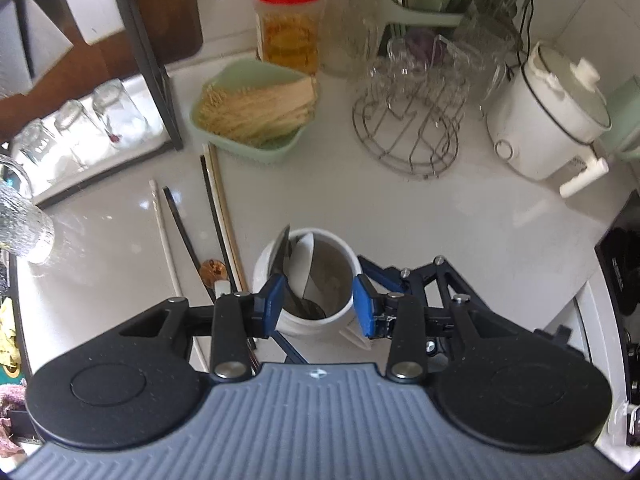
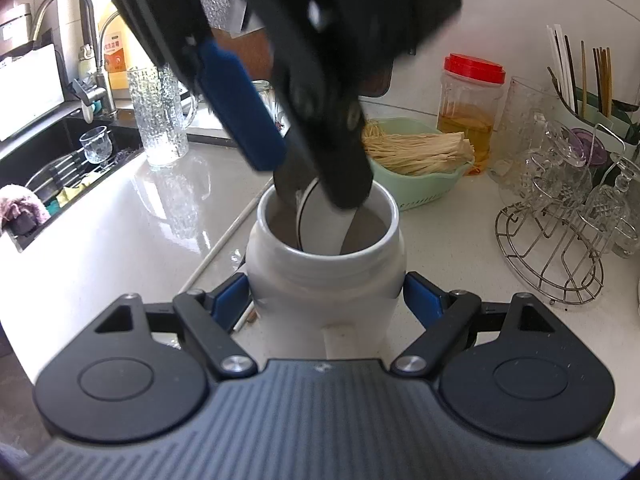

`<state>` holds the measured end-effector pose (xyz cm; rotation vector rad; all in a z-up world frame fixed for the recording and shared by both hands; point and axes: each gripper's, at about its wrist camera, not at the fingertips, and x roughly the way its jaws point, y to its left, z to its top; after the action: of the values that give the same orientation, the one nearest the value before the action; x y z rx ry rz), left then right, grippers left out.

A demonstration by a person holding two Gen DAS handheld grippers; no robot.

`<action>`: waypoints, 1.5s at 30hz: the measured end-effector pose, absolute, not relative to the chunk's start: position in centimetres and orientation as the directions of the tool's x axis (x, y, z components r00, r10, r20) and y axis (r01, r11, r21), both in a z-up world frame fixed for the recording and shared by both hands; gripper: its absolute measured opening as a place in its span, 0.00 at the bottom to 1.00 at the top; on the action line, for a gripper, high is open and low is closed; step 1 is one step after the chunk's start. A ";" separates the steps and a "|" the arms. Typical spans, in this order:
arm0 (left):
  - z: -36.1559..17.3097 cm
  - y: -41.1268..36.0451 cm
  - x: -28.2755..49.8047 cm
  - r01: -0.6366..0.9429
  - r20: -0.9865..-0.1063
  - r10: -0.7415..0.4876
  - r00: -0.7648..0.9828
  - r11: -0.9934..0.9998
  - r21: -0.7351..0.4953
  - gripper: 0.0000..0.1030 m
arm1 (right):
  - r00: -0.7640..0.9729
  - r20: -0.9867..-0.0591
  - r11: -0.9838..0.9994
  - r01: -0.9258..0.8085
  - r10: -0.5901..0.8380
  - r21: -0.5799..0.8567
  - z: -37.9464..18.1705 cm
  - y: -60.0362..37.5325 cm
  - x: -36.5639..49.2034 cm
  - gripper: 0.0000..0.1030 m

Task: Organize utensils
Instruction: 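Lower the ceramic spoon handle-first into the mug and open the left gripper, then move the left gripper back to the second white spoon beside the chopsticks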

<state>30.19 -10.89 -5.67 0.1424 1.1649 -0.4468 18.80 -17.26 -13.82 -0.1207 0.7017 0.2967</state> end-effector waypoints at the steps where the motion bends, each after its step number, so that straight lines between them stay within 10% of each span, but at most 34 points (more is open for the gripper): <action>1: -5.3 -10.7 30.0 0.404 -0.904 -0.269 0.333 0.907 -0.121 0.42 | 0.724 -0.651 0.950 -0.311 0.229 -0.011 -13.8 -17.3 18.8 0.84; 25: -2.3 -1.0 26.7 0.194 -0.763 -0.238 0.601 0.969 -0.150 0.42 | 0.726 -0.661 0.962 -0.273 0.192 -0.021 -13.7 -16.8 18.9 0.84; 45: -13.4 3.1 29.6 0.304 -0.812 -0.379 0.443 0.916 -0.262 0.42 | 0.765 -0.641 0.995 -0.098 0.064 -0.018 -14.0 -15.8 18.0 0.84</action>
<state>29.56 3.06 -13.45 -0.0819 1.0286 -0.4243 18.04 -15.81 -13.96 -0.0512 0.6941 0.0883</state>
